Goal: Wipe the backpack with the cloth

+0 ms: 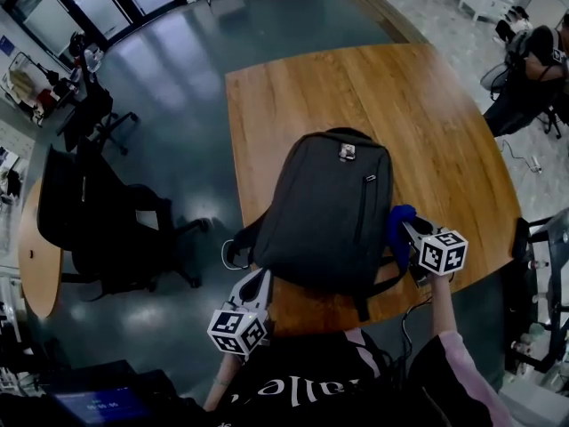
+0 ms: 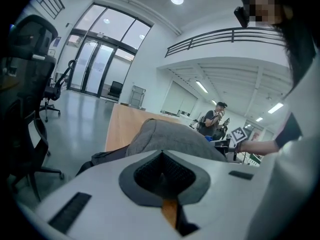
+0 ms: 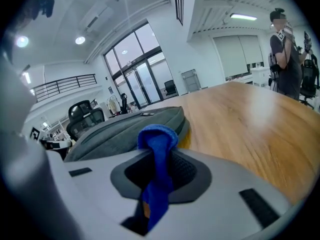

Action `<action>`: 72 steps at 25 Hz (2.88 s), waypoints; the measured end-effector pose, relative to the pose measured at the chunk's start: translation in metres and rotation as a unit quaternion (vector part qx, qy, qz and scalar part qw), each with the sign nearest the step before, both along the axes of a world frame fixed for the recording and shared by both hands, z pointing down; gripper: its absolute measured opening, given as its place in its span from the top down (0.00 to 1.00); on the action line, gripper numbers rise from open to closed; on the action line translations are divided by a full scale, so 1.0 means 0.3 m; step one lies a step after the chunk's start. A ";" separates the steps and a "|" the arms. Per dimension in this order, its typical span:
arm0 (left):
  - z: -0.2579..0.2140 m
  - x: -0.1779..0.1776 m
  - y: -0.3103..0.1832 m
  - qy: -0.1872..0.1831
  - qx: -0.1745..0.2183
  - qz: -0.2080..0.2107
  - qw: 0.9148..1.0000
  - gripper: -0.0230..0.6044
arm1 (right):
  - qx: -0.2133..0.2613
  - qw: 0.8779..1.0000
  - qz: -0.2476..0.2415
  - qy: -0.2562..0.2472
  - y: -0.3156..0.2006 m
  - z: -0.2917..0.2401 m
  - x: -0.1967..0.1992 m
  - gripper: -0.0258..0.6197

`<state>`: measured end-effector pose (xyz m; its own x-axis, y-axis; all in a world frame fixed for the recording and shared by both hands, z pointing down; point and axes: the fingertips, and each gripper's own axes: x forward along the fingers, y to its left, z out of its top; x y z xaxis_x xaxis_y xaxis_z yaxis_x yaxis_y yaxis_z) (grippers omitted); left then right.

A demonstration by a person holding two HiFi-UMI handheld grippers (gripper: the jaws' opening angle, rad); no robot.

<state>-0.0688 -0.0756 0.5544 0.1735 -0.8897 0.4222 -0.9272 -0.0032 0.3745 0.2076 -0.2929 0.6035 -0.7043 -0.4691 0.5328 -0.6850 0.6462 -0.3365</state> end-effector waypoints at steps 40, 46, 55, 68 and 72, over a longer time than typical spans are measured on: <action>0.045 -0.147 0.054 0.019 -0.032 -0.032 0.999 0.97 | 0.015 0.988 -0.077 0.132 -0.756 -0.024 -0.361 0.88; 0.057 -0.241 0.056 0.020 -0.032 -0.014 0.999 0.97 | 0.028 0.976 -0.126 0.176 -0.747 -0.049 -0.573 0.88; 0.064 -0.446 0.046 0.027 -0.015 -0.008 0.999 0.97 | 0.053 0.953 -0.226 0.194 -0.645 -0.061 -1.017 0.88; 0.091 -0.514 0.075 0.039 -0.003 -0.019 0.999 0.97 | 0.062 0.918 -0.314 0.233 -0.456 -0.025 -1.209 0.88; 0.081 -0.569 0.082 0.043 0.002 -0.013 0.999 0.97 | 0.058 0.913 -0.329 0.233 -0.356 -0.042 -1.227 0.88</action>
<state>-0.2395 -0.0511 0.5786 0.1866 -0.8959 0.4032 -0.8913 0.0182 0.4530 -0.1605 -0.3997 0.5908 -0.5635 -0.0993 0.8202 -0.1872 0.9823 -0.0097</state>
